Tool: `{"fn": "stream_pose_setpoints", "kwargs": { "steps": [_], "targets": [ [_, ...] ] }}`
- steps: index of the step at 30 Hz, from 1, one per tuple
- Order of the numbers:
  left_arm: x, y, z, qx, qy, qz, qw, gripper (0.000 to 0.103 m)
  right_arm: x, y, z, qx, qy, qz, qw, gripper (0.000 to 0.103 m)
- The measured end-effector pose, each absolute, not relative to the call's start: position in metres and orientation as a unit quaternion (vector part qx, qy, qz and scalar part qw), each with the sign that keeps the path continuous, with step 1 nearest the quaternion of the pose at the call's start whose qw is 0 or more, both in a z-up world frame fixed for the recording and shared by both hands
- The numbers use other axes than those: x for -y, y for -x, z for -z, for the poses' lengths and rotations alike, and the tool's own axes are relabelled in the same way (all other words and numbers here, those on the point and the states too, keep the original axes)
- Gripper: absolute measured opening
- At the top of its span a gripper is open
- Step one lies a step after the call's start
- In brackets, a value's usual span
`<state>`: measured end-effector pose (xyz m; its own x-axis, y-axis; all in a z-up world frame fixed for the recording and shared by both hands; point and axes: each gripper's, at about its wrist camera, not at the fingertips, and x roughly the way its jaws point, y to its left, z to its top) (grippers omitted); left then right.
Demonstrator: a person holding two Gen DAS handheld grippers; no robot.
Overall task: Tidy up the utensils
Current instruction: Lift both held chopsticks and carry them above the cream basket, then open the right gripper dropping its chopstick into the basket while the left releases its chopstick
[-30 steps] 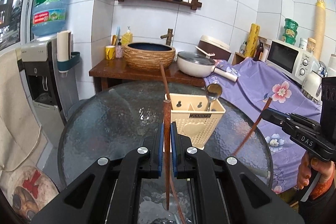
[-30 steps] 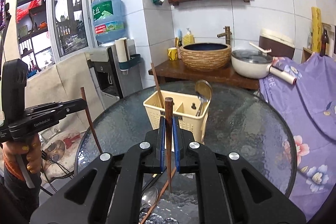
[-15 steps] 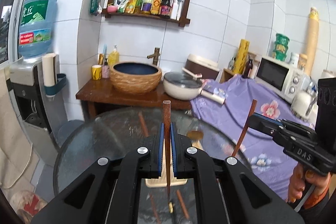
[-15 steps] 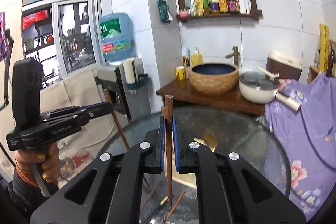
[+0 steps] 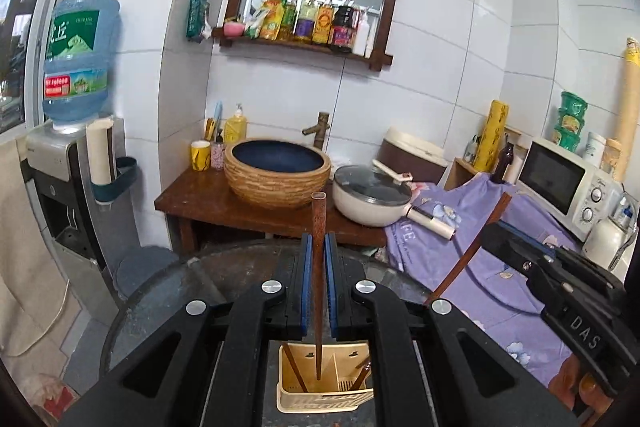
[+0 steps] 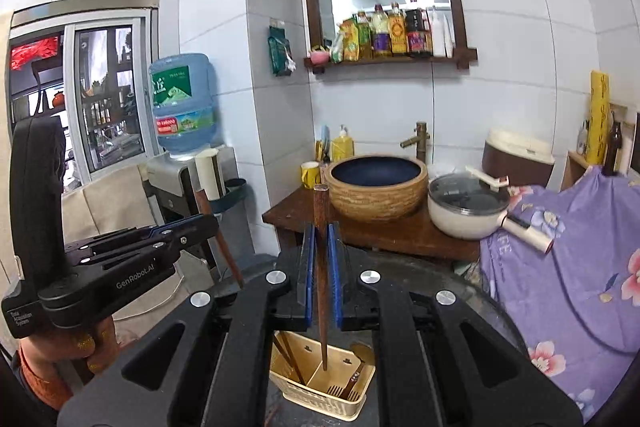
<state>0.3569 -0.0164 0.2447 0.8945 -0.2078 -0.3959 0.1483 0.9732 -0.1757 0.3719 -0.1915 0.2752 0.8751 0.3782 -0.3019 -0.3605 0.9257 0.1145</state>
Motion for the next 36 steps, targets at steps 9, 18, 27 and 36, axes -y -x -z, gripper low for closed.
{"fn": "stream_pose_setpoints", "kwargs": {
  "steps": [9,18,27,36],
  "targets": [
    [0.016,-0.373,-0.174,-0.265,0.071,0.082,0.958,0.007,0.190,-0.392,-0.192,-0.218,-0.035,-0.183,0.958,0.008],
    [0.014,-0.380,-0.140,-0.298,0.072,0.084,0.948,0.006,0.192,-0.399,-0.164,-0.235,-0.039,-0.174,0.955,0.008],
    [0.012,-0.385,-0.125,-0.306,0.074,0.076,0.946,0.006,0.196,-0.402,-0.153,-0.241,-0.043,-0.160,0.956,0.008],
    [0.005,-0.367,-0.124,-0.283,0.086,0.081,0.952,0.053,0.204,-0.383,-0.148,-0.201,-0.041,-0.130,0.970,0.063]
  ]
}}
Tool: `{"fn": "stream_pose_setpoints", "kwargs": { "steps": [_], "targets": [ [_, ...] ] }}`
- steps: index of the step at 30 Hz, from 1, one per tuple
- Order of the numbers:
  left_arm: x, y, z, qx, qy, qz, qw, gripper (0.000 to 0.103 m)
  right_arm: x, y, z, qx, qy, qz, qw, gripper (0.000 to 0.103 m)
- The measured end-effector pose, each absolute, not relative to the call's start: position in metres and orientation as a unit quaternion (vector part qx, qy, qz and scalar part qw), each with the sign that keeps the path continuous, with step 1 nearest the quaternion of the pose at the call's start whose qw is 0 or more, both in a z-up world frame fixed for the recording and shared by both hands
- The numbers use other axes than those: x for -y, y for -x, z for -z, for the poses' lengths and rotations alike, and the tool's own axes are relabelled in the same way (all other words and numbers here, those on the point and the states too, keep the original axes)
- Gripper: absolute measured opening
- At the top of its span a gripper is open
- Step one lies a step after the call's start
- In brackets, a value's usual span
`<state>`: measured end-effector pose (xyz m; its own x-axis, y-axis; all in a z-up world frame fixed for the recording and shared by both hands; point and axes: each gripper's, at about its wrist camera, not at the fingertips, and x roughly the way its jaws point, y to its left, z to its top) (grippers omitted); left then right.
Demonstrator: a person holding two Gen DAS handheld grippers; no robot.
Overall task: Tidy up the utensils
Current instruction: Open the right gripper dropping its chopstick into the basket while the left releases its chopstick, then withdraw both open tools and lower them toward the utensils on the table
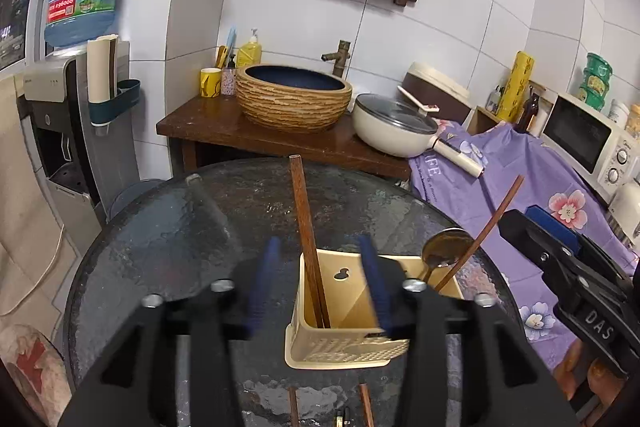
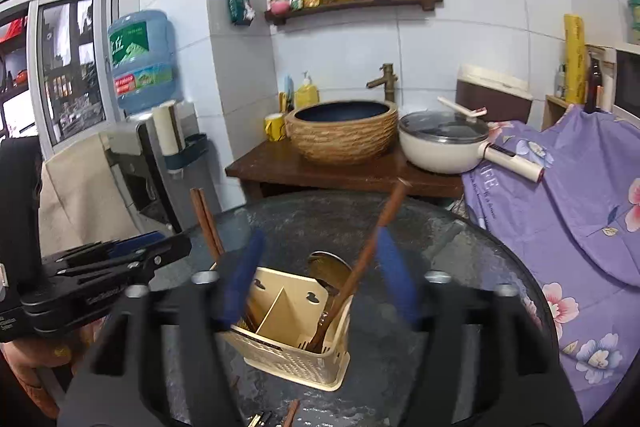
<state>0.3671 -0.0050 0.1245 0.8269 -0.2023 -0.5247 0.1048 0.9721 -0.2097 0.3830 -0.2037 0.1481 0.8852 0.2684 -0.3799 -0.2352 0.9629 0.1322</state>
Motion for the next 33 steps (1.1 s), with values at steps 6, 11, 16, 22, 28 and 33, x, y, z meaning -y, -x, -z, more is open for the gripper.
{"fn": "stream_pose_setpoints", "kwargs": {
  "steps": [6,11,16,22,28,33],
  "targets": [
    [-0.003,-0.332,-0.104,-0.280,0.078,0.064,0.955,0.087,0.205,-0.358,-0.126,-0.212,-0.017,-0.113,0.971,0.067],
    [-0.008,-0.309,-0.073,-0.310,0.050,0.048,0.948,0.089,0.197,-0.338,-0.089,-0.248,0.008,-0.115,0.962,0.067],
    [-0.011,-0.288,-0.041,-0.335,0.030,0.036,0.941,0.089,0.186,-0.319,-0.047,-0.288,0.029,-0.115,0.950,0.067],
    [-0.009,-0.269,-0.004,-0.374,0.001,0.032,0.927,0.088,0.179,-0.303,0.003,-0.343,0.033,-0.123,0.931,0.067],
    [-0.006,-0.246,0.020,-0.401,0.002,0.043,0.915,0.080,0.187,-0.288,0.029,-0.366,0.010,-0.112,0.924,0.067],
    [0.002,-0.232,0.035,-0.415,-0.003,0.049,0.908,0.068,0.191,-0.280,0.040,-0.375,0.006,-0.110,0.921,0.067]
  ]
}}
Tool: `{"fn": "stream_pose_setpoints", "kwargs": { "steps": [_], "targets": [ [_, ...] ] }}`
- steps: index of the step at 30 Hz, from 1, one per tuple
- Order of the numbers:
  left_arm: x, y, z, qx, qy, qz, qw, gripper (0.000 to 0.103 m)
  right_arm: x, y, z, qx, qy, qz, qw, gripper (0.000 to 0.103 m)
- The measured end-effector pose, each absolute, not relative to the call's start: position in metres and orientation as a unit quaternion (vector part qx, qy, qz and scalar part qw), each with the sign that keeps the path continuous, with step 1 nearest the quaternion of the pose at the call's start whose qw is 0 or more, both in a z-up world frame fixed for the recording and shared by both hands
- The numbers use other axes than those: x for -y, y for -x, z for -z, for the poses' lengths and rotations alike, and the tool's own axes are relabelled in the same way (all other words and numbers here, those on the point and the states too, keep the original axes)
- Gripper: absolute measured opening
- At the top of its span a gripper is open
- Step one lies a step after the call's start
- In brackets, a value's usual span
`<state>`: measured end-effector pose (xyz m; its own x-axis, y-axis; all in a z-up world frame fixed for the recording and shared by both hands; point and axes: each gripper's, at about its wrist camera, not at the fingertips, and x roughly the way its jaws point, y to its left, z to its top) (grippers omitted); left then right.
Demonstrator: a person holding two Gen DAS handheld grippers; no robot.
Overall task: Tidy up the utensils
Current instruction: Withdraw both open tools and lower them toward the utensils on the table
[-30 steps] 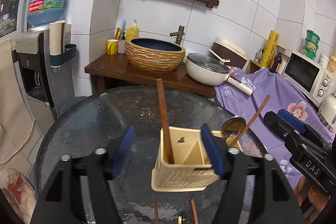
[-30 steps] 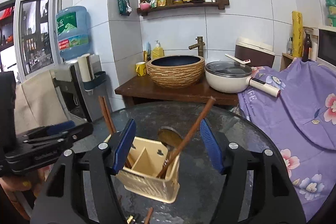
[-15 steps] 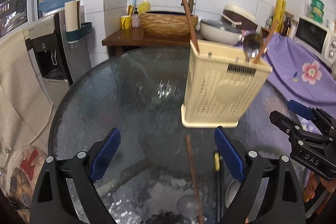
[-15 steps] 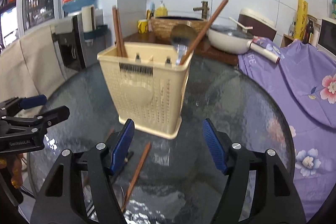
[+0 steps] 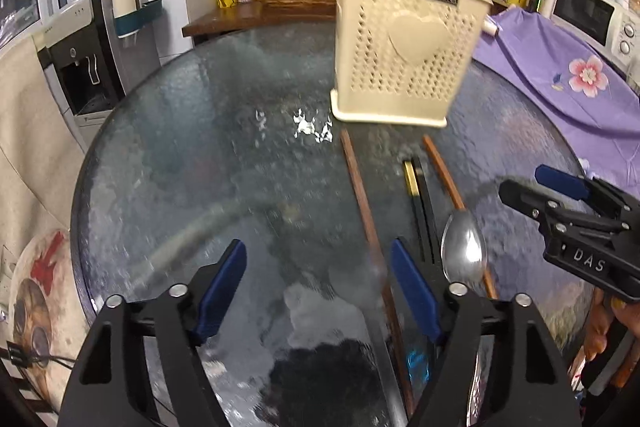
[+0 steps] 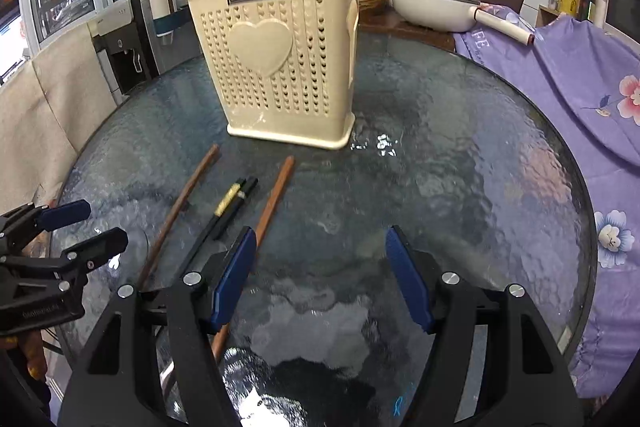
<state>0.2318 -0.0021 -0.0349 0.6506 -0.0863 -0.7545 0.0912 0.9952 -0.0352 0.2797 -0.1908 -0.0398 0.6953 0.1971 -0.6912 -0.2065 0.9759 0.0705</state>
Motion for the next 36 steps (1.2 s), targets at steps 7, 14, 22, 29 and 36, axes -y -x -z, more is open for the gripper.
{"fn": "stream_pose_setpoints", "kwargs": {
  "steps": [7,14,22,29,36],
  "targets": [
    [0.013,-0.227,0.046,-0.427,-0.004,0.054,0.903,0.059,0.192,-0.273,0.046,-0.378,0.005,-0.107,0.920,0.067],
    [0.022,-0.230,0.051,-0.431,-0.016,0.052,0.901,0.053,0.194,-0.273,0.047,-0.379,0.003,-0.107,0.919,0.067],
    [0.026,-0.233,0.054,-0.436,-0.008,0.051,0.898,0.039,0.193,-0.277,0.047,-0.381,0.000,-0.108,0.918,0.067],
    [0.022,-0.233,0.052,-0.435,0.006,0.056,0.899,0.036,0.188,-0.283,0.044,-0.382,-0.001,-0.109,0.918,0.067],
    [0.013,-0.231,0.045,-0.428,0.016,0.057,0.902,0.036,0.180,-0.306,0.042,-0.403,-0.021,-0.112,0.908,0.058]
  ]
}}
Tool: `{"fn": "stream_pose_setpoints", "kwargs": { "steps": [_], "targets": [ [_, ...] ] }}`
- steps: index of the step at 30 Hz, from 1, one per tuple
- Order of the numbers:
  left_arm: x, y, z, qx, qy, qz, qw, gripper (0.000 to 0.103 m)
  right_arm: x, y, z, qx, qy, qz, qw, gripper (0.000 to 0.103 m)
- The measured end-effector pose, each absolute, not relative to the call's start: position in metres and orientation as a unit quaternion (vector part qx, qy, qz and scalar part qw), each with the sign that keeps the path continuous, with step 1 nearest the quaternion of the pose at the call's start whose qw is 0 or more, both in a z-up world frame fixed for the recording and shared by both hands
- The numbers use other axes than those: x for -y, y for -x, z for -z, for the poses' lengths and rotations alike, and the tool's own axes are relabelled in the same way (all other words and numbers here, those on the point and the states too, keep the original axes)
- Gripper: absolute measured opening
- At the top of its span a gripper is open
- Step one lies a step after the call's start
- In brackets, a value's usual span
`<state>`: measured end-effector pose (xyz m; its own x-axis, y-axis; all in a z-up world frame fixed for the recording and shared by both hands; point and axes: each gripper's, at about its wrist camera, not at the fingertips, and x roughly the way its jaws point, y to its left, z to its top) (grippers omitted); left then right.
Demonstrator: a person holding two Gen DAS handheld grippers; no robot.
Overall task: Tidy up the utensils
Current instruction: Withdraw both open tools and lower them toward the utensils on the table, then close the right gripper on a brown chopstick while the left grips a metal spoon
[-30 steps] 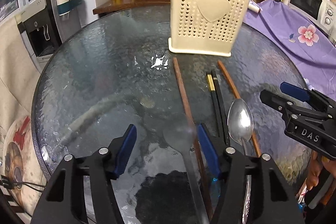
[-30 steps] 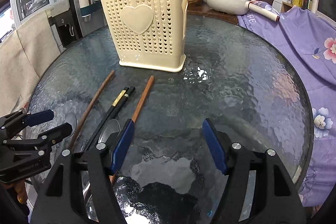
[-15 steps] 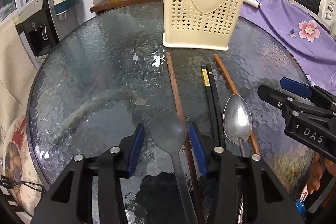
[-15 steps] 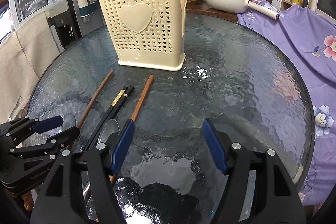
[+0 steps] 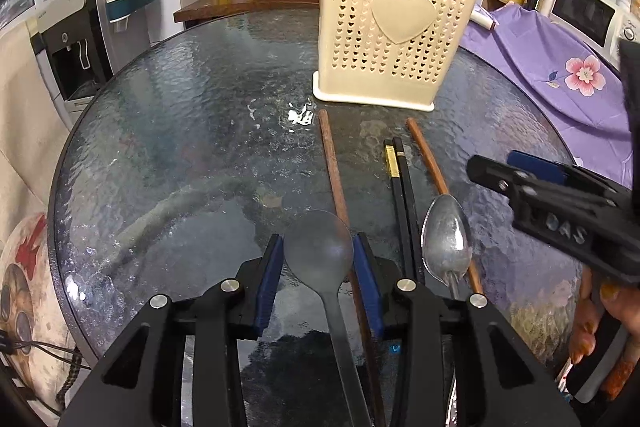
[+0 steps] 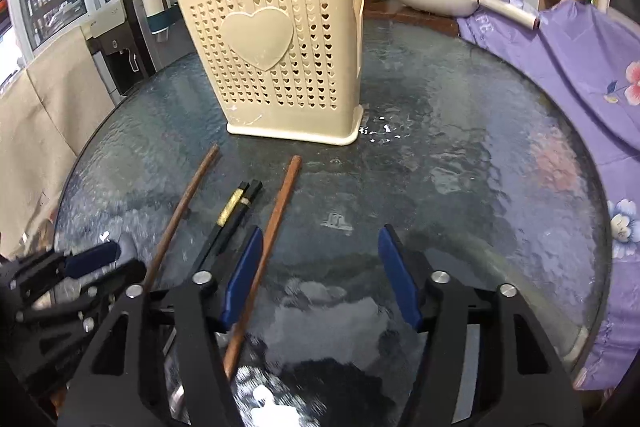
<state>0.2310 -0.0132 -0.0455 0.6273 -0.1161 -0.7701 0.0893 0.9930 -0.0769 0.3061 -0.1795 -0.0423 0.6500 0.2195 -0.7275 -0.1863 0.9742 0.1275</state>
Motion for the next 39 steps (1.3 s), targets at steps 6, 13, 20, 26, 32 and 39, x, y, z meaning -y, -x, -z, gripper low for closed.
{"fn": "stream_pose_setpoints", "kwargs": {
  "steps": [6,13,20,26,32,39],
  "targets": [
    [0.005,-0.234,0.044,-0.426,0.022,0.052,0.903,0.036,0.159,-0.329,0.046,-0.424,-0.014,-0.096,0.901,0.047],
    [0.000,-0.237,0.044,-0.426,0.021,0.052,0.903,0.036,0.134,-0.345,0.052,-0.447,0.009,-0.088,0.890,0.038],
    [-0.005,-0.240,0.043,-0.425,0.025,0.052,0.903,0.036,0.118,-0.355,0.054,-0.457,0.028,-0.073,0.886,0.027],
    [-0.005,-0.241,0.044,-0.427,0.027,0.052,0.902,0.036,0.110,-0.356,0.052,-0.452,0.047,-0.080,0.887,0.011],
    [-0.005,-0.242,0.045,-0.427,0.026,0.054,0.902,0.036,0.113,-0.352,0.055,-0.446,0.048,-0.095,0.889,0.008],
    [-0.004,-0.242,0.043,-0.425,0.023,0.052,0.904,0.036,0.124,-0.351,0.057,-0.445,0.045,-0.101,0.889,0.007]
  ]
}}
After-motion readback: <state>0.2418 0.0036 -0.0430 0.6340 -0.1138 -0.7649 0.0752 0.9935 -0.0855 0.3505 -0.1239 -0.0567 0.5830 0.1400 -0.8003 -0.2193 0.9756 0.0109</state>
